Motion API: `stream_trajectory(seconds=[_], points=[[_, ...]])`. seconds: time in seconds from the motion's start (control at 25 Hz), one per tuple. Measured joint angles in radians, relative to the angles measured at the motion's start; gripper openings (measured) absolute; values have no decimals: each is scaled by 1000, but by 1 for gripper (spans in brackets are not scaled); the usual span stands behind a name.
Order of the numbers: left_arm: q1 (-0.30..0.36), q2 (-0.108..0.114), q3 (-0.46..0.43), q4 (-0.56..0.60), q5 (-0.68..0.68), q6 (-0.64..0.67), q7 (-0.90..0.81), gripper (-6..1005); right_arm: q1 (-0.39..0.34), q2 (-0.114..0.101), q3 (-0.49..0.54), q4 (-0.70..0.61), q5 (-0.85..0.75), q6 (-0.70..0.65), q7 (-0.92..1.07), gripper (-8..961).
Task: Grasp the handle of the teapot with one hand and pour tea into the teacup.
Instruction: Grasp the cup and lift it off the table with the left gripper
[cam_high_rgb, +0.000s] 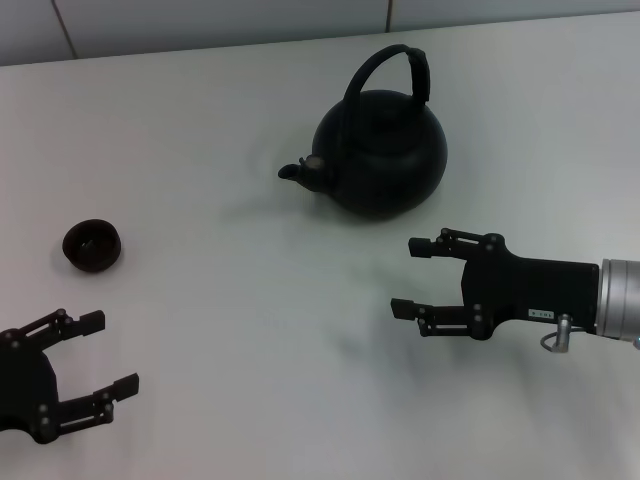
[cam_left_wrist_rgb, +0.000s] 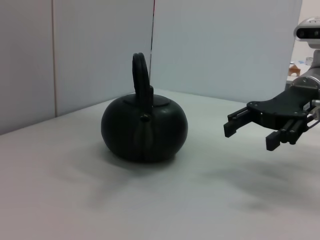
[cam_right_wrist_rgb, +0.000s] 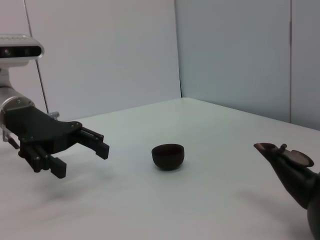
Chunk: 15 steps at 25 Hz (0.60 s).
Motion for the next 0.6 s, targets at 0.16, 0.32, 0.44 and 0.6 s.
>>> stream_trajectory(seconds=[0.16,0.32,0.44,0.6], points=[[1,-1,-11,4,0,4,-4,841,4,0,0,0,-1,1,0,811],[1,-1,-13,4,-1,12,-5,836,5,0,0,0,0,2,-1,811],[1,-1,-15,4,-1,13,-5,831,5,0,0,-1,2,2,-1,811],[1,-3,-22,4,1,14,-4,826,5,0,0,-3,3,1,-1,811]])
